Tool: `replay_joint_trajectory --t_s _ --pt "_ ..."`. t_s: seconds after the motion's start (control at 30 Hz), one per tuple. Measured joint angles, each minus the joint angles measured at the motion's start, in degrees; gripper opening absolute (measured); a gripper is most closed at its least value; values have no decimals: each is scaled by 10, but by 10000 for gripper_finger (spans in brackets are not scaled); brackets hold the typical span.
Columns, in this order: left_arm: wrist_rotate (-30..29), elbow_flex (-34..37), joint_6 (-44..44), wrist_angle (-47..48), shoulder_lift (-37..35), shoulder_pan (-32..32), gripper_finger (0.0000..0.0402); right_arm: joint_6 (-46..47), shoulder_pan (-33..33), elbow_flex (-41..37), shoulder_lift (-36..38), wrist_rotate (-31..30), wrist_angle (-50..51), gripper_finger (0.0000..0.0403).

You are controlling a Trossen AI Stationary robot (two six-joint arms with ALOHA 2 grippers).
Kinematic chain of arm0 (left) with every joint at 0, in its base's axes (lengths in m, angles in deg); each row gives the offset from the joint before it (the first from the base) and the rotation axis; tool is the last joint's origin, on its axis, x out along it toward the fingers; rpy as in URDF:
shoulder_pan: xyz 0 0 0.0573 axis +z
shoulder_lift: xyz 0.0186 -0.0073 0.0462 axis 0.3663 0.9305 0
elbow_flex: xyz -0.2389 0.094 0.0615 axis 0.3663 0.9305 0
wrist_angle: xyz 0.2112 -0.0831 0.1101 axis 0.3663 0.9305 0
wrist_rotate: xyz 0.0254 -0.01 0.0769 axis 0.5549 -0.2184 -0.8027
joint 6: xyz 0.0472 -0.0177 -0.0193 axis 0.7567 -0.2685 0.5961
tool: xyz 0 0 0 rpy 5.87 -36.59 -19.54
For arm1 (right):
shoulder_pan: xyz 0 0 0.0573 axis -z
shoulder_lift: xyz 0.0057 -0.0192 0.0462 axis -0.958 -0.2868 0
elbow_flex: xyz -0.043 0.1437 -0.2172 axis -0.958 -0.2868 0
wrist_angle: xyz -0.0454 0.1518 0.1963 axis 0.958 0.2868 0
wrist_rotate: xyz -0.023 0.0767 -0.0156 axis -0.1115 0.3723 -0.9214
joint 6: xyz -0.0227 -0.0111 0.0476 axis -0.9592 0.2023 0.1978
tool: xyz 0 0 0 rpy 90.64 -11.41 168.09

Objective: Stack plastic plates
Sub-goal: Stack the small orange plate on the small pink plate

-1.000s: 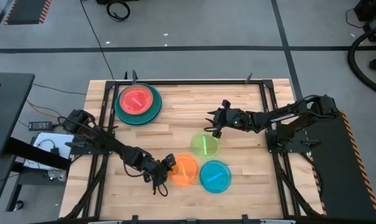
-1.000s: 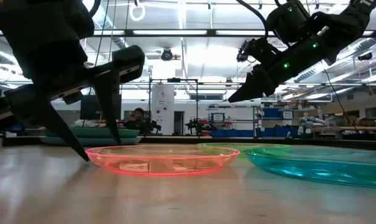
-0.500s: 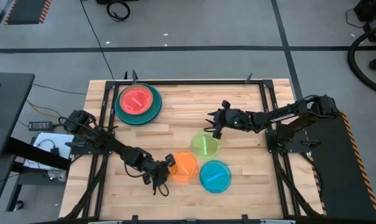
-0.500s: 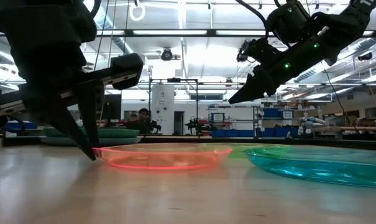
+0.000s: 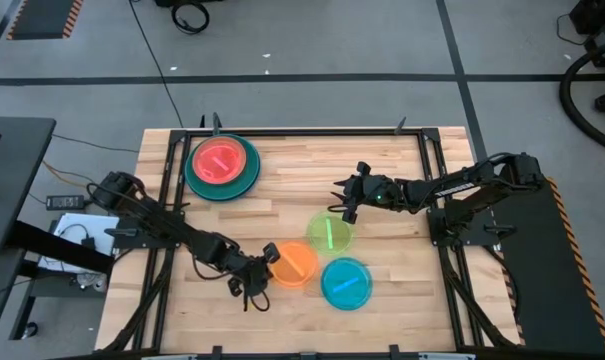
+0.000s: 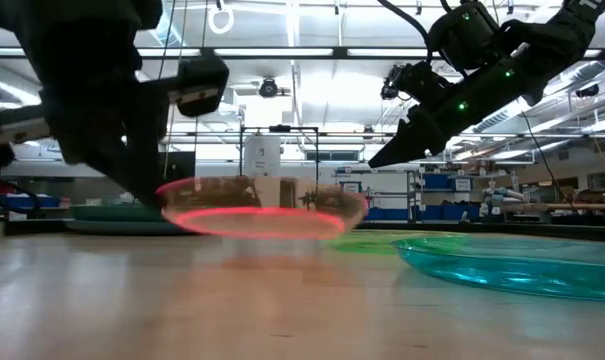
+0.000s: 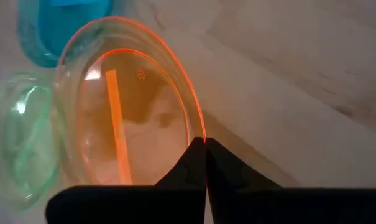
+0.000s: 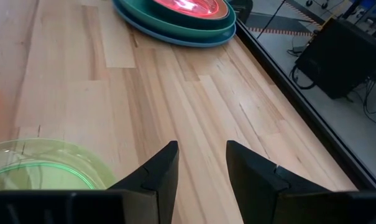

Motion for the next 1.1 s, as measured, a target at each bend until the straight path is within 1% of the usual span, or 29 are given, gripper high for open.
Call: replay_joint_trajectory --t_s 0.13,0.33,0.53,0.63,0.73,0.8,0.87,0.93,1.1 --pt "-20 0 -5 42 -32 4 2 1 0 0 0 0 0 145" --pt "-55 0 -36 127 -96 29 1 1 0 0 0 -1 0 145" --pt "-139 0 -49 202 -166 56 1 1 0 0 0 -2 0 145" --pt "-174 0 -65 243 -197 84 2 1 0 0 0 -2 -5 145" --pt "-187 0 -87 282 -220 133 2 10 -1 0 0 -2 -14 145" --pt "-187 0 -110 314 -233 177 2 19 -3 0 0 3 -15 145" --pt "-183 0 -126 324 -241 228 2 33 -5 0 0 13 -15 145" --pt "-158 0 -141 347 -247 286 3 52 -11 0 -1 21 -19 145" --pt "-94 0 -174 365 -247 428 3 70 -34 0 -9 32 -18 145"
